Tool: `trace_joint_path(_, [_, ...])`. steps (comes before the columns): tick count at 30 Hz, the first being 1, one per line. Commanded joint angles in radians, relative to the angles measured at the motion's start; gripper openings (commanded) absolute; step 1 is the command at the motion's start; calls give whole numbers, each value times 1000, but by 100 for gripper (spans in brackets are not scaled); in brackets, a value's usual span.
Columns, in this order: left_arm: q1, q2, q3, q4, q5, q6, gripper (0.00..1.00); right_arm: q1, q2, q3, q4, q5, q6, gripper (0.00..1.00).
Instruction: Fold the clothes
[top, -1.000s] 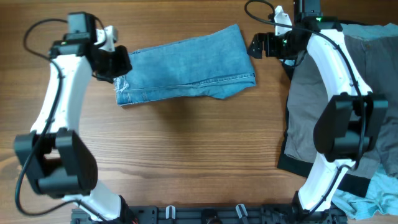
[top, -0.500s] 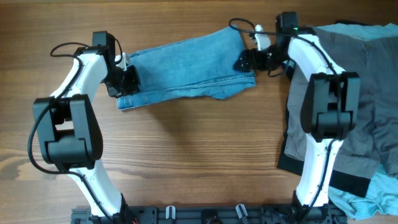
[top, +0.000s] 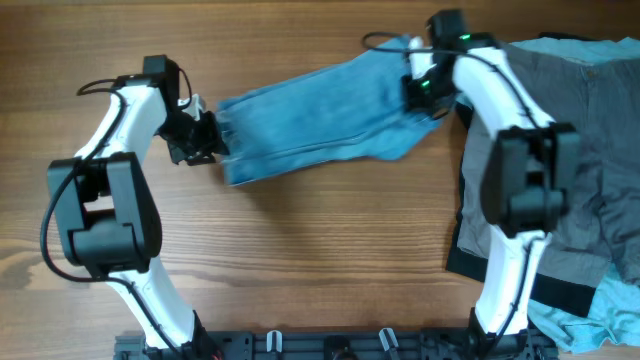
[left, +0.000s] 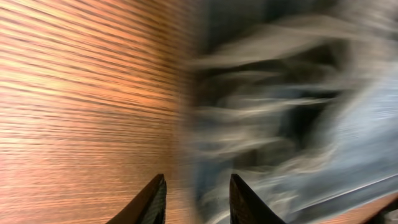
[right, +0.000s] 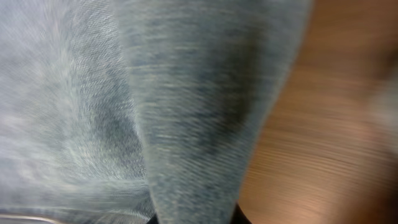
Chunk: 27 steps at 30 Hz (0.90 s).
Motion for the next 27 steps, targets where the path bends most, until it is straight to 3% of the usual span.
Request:
trace_joint_path(1, [22,-89,24,-3,50,-2,34,-32,-191,24,44,125,-3,4])
trace_joint_path(5, [22,-124,24,-4,50,-3,35,57,-281,24,121,-97,-74,4])
trace_joint_path(12, [21,-127,24,-13,129,-2,35,246,-170,-6,186,65,-59,4])
trace_joint_path(19, [21,-127,24,-3,128,-2,35,346,-31,-7,206,-1,-85,4])
trace_joint_path(22, [12,-127,24,58,143,-2,16,348,-63,0,185,100,-81,4])
trace_joint_path(23, [2,-127,24,86,169,-2,14,334,-91,8,168,149,-80,4])
trace_joint_path(26, [-36,-127,24,156,206,-2,14,272,-193,14,154,176,-80,4])
trace_joint_path(27, [-74,-127,24,207,206,-3,24,210,-280,14,174,175,-73,4])
